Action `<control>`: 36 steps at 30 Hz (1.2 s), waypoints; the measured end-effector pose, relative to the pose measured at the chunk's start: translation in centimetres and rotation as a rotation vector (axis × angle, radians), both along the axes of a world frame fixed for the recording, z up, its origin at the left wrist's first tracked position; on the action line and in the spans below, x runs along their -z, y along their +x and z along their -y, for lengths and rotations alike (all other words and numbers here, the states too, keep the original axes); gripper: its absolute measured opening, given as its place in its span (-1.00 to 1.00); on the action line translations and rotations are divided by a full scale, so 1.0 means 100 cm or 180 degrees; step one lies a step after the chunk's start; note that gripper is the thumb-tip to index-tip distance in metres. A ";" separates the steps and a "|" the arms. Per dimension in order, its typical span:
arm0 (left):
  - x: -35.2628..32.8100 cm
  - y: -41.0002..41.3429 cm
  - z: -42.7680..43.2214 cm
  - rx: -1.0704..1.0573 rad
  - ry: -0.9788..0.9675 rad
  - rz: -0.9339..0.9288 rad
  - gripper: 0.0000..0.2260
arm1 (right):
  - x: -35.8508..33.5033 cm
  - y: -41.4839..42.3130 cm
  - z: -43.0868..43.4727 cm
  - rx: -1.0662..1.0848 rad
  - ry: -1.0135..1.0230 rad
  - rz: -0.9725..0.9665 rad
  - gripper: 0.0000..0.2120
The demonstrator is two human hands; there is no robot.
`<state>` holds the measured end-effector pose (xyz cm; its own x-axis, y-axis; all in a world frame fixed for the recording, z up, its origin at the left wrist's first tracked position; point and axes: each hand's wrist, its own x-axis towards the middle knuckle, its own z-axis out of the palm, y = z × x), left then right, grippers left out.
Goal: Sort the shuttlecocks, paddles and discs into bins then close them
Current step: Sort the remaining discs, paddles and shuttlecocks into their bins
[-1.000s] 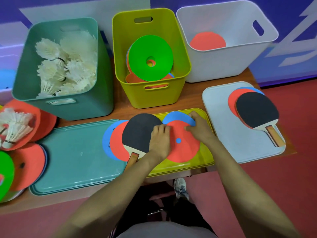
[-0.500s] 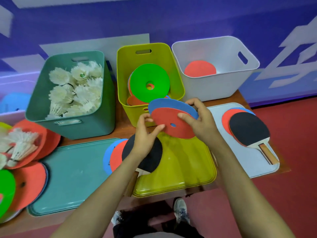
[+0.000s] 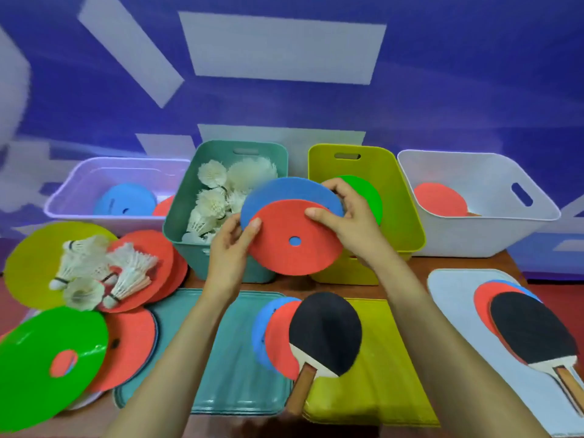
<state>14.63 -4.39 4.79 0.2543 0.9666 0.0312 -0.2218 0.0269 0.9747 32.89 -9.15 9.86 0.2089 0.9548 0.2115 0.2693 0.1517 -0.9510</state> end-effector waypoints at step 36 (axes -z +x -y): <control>0.081 -0.268 -0.399 -0.0455 -0.0221 -0.3236 -0.63 | 0.073 -0.218 -0.378 -0.0536 -0.1602 0.2557 -0.75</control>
<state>-12.21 35.50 -3.34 0.0117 0.9814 -0.1915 0.7018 0.1284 0.7007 11.05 28.64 2.52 0.0323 0.9770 -0.2109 0.8805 -0.1276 -0.4565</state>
